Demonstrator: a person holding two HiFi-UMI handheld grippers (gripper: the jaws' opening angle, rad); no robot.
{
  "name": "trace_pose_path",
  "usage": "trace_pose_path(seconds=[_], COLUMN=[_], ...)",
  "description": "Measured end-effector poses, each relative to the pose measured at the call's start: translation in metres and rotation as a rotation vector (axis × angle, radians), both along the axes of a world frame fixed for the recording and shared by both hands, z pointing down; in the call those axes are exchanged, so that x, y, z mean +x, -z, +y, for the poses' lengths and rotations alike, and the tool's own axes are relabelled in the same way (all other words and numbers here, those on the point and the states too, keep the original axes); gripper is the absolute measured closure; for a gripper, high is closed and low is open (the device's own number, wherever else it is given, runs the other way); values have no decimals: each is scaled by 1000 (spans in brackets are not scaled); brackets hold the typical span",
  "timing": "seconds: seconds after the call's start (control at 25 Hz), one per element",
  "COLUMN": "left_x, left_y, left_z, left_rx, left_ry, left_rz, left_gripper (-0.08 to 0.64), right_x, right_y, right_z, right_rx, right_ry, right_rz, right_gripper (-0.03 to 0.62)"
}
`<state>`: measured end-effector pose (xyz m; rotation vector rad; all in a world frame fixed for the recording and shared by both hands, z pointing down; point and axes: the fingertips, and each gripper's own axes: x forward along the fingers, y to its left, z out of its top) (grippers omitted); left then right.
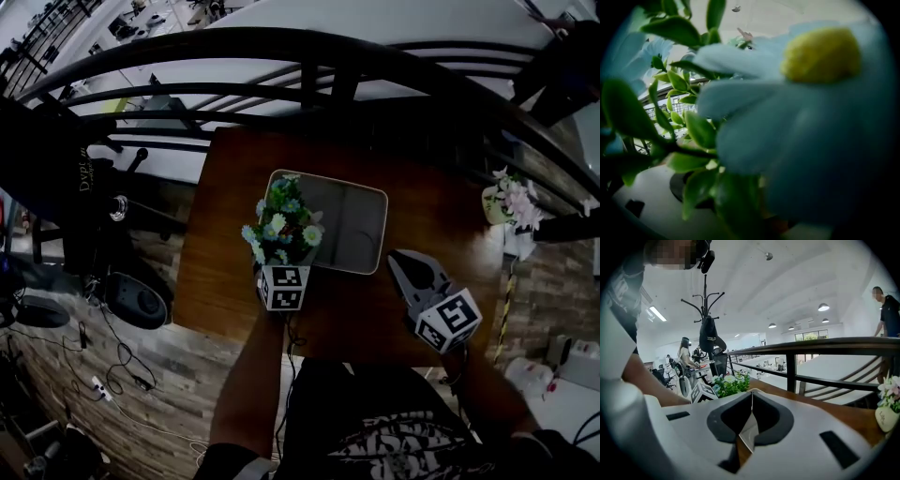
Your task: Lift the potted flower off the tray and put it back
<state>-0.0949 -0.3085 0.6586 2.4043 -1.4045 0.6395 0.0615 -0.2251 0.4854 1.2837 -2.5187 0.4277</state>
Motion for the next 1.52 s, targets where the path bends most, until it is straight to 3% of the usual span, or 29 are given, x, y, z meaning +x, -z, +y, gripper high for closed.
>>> trace_pose_path(seconds=[0.76, 0.96, 1.2, 1.52], left_x=[12, 9, 9, -5], left_y=[-11, -12, -4, -3], left_z=[-21, -25, -20, 5], left_rx=[-6, 34, 64, 58], left_ry=[0, 24, 34, 82], left_rz=[-90, -120, -67, -65], left_gripper=[29, 29, 29, 29], right_x=[25, 24, 33, 30], right_y=[-3, -2, 2, 9], right_z=[4, 2, 7, 17], right_rx=[-10, -6, -4, 7], right_ry=[-76, -78, -82, -62], right_rz=[4, 4, 7, 1], right_gripper=[594, 594, 594, 594])
